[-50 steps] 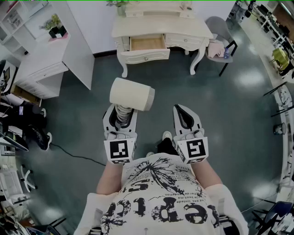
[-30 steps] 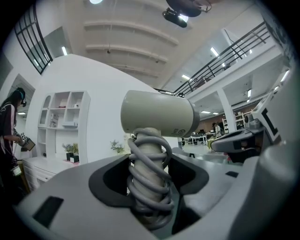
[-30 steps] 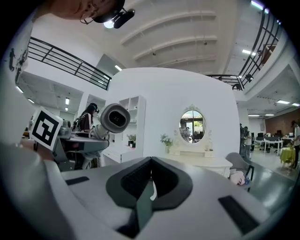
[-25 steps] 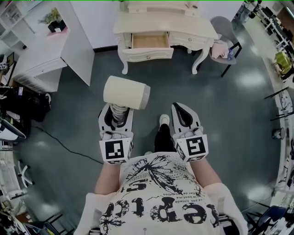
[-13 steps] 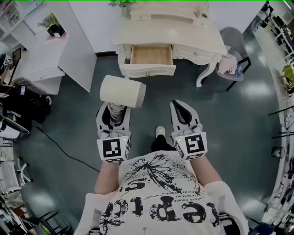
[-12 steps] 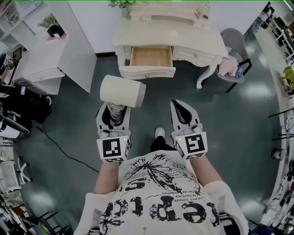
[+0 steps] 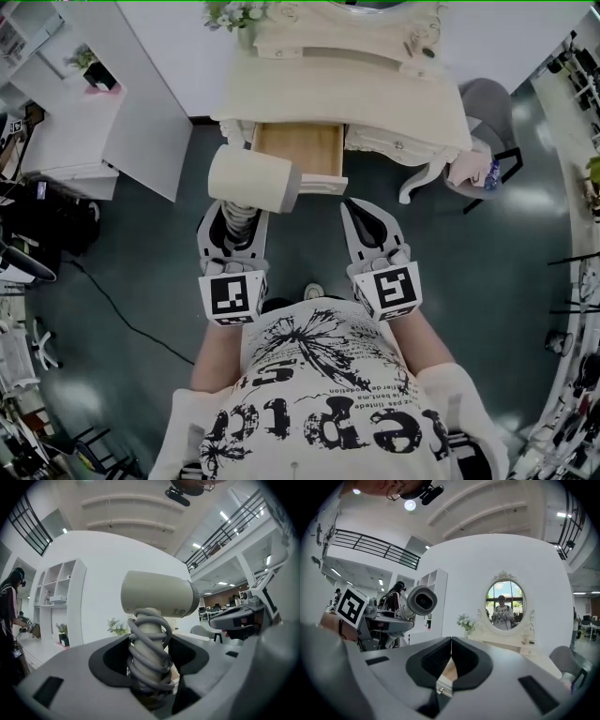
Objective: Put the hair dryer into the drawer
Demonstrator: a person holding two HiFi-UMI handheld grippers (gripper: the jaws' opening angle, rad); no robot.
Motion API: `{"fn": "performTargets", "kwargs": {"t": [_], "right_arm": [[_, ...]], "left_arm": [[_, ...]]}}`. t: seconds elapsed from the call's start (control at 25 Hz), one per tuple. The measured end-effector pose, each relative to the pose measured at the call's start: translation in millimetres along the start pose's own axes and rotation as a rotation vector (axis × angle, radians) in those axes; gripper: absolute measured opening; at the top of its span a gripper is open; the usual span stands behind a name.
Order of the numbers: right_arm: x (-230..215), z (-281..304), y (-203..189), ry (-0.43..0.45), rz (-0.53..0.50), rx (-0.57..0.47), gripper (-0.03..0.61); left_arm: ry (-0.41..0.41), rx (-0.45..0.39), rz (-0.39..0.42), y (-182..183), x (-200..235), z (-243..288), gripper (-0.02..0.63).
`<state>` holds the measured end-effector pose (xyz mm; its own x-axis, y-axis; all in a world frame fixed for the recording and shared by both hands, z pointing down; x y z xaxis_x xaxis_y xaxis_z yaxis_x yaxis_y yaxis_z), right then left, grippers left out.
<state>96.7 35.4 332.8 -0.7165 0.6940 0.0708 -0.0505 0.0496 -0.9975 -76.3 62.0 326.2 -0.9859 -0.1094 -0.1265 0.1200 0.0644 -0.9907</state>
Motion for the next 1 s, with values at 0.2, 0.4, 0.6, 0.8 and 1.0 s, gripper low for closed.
{"fn": "performTargets", "kwargs": {"t": [0.2, 0.4, 0.6, 0.8, 1.0], "right_arm": [[-26, 31, -15, -0.025, 0.016, 0.015, 0.017], [-49, 71, -26, -0.065, 0.028, 0.028, 0.017], [-71, 125, -28, -0.13, 0.029, 0.04, 0.018], [-90, 183, -28, -0.205, 0.046, 0.05, 0.017], [-101, 223, -34, -0.266, 0.068, 0.069, 0.018]], "left_arm": [[-0.016, 0.03, -0.017, -21, 8, 41, 0.255], [-0.05, 0.031, -0.033, -36, 28, 89, 0.255], [-0.11, 0.028, -0.046, -44, 59, 152, 0.255], [-0.196, 0.045, -0.05, -55, 91, 211, 0.255], [-0.267, 0.072, -0.055, -69, 114, 250, 0.255]]}}
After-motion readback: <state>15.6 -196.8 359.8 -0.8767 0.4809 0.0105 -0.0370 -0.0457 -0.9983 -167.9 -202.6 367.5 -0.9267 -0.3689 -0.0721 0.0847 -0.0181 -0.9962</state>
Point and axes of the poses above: the fingertips, and each gripper's own axes: z forward along the fingers, x to its left, y out of its top, the point moved 2 cm from there along -z, backward along the fingers, and after that the axes turned 8 degrees about -x, right-handed, at the moved point
